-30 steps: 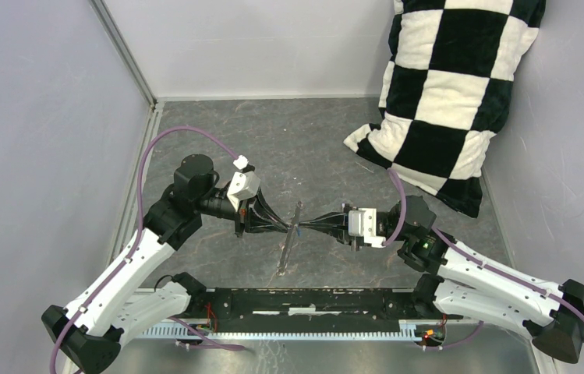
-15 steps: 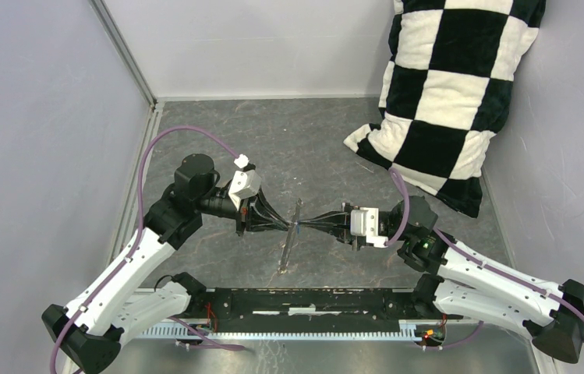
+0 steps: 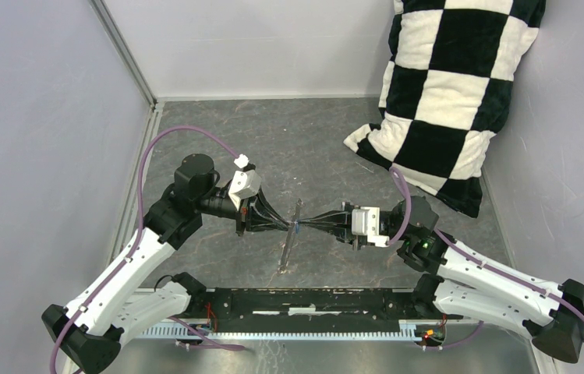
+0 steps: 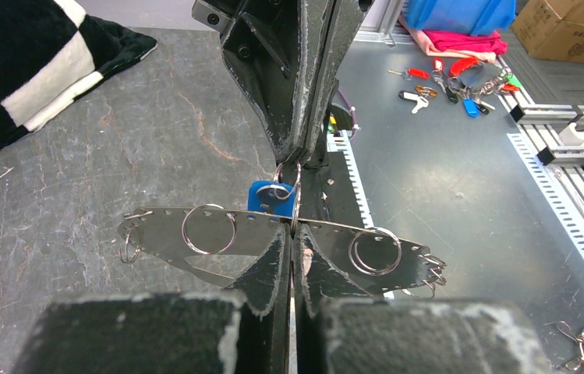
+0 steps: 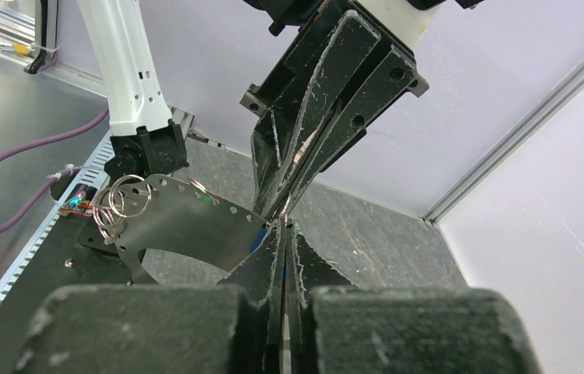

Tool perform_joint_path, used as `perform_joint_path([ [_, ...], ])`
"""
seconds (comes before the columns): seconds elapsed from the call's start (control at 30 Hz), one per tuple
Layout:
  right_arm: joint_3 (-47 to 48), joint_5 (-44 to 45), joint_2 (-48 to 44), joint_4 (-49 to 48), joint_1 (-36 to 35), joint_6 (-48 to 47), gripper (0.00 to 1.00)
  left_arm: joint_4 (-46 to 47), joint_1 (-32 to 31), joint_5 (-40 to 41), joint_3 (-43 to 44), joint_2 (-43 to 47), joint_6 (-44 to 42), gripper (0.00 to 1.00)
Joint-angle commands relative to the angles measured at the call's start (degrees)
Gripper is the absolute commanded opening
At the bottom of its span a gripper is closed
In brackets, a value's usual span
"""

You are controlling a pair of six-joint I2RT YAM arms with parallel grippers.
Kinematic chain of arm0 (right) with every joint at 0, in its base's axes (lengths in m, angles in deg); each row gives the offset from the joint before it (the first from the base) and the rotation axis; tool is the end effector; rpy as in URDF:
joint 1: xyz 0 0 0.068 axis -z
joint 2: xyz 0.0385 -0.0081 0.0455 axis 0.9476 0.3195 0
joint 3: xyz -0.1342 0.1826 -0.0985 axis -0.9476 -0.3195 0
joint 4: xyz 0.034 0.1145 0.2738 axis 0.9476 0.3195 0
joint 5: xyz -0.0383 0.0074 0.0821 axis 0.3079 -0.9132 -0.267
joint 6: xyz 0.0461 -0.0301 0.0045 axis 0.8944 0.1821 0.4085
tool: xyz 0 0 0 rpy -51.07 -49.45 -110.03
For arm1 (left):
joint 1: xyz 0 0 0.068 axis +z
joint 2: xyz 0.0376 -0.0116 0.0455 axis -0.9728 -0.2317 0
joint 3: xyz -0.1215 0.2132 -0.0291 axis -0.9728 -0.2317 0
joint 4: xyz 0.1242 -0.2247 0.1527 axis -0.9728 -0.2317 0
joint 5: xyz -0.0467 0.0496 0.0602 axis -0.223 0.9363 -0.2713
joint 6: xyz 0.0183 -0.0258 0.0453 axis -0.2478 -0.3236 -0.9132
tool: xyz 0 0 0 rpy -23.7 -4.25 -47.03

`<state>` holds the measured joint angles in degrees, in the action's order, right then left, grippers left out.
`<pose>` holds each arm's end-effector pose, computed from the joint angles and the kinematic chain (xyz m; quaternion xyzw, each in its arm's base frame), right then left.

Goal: Put the keys on the keyring
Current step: Insert the key onto the keyring.

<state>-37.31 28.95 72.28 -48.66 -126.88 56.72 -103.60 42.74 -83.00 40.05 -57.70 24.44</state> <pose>0.1248 0.2207 0.3139 -0.5425 0.3326 0.4288 0.6413 0.1789 -0.1610 0.3435 0.5370 0.5187 -0.5331 0.3980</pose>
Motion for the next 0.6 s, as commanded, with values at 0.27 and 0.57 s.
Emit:
perform_joint_path([
  [0.27, 1.7, -0.3, 0.4, -3.6, -0.4, 1.9, 0.00, 0.1, -0.2, 0.3, 2.3, 0.0, -2.7, 0.02],
  [0.57, 0.5, 2.4, -1.2, -0.2, -0.4, 0.4, 0.00, 0.1, -0.2, 0.2, 2.5, 0.2, -3.1, 0.02],
])
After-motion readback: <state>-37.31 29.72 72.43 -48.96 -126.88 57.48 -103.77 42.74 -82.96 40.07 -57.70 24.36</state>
